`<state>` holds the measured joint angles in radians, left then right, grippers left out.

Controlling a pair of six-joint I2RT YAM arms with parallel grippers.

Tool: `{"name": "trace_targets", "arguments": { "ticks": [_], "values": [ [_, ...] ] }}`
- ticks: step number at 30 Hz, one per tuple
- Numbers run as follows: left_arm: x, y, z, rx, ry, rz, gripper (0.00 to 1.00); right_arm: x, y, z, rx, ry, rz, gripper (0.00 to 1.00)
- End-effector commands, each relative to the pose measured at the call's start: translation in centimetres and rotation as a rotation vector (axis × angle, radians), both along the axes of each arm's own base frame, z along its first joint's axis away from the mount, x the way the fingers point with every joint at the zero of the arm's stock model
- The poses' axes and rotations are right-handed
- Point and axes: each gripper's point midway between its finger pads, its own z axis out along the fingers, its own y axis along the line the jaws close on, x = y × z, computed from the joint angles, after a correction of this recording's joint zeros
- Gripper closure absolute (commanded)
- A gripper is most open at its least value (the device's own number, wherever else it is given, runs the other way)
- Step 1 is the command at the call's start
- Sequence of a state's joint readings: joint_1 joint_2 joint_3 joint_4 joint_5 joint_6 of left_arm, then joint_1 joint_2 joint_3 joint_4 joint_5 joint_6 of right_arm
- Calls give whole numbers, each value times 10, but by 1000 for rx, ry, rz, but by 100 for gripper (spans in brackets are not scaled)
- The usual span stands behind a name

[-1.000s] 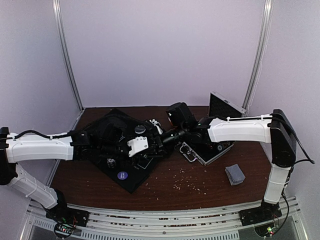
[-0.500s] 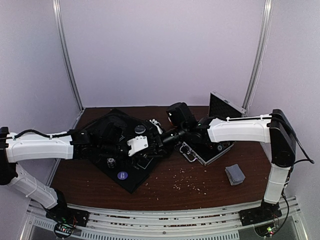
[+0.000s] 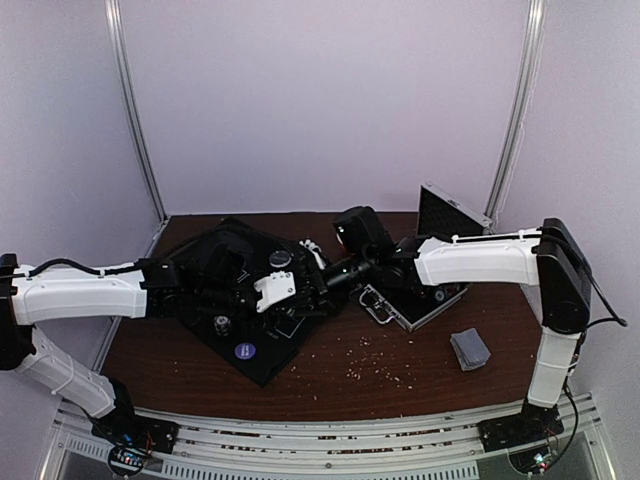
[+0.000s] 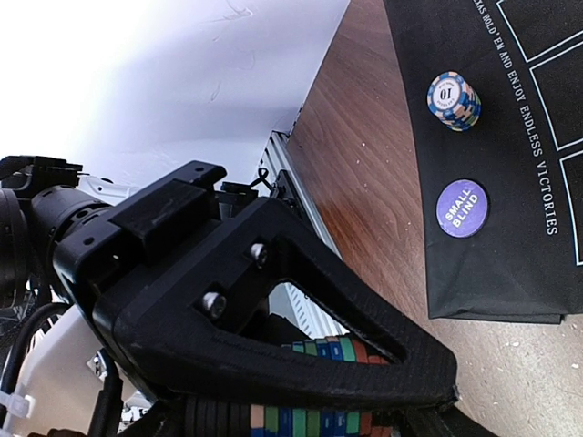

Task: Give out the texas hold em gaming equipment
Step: Pass from the right arm to the left, then place the poker chips pile at the big blind area.

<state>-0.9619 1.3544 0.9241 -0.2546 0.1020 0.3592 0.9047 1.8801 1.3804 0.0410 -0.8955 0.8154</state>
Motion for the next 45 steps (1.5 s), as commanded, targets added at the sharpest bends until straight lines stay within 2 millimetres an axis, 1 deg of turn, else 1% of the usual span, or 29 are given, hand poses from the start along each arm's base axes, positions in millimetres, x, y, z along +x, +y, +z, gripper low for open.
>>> {"name": "trace_targets", "arguments": {
  "ticks": [1,16,21,25,28,31,33,35,38,41,45],
  "values": [
    [0,-5,11,-35,15,-6,100,9,-4,1,35,-13,-20,33],
    [2,-5,7,-30,37,-1,100,8,-3,16,111,13,-16,30],
    [3,-6,8,-37,42,0,100,8,-2,17,114,10,-14,30],
    [5,-4,7,-38,53,11,100,7,-4,22,119,-4,-10,29],
    [6,-3,5,-37,63,17,100,8,-5,22,104,-18,-16,29],
    [7,-3,4,-30,74,21,100,12,-8,18,86,-29,-28,29],
    [7,-1,0,-13,88,26,100,14,-9,16,80,-25,-37,29],
    [9,3,-7,19,109,45,100,18,-12,13,74,-28,-49,29],
    [15,14,-20,68,144,108,100,26,-19,14,64,-45,-76,29],
    [22,22,-25,68,176,149,100,34,-25,15,52,-60,-101,29],
    [25,27,-31,84,198,170,100,38,-30,9,28,-61,-111,29]
  ]
}}
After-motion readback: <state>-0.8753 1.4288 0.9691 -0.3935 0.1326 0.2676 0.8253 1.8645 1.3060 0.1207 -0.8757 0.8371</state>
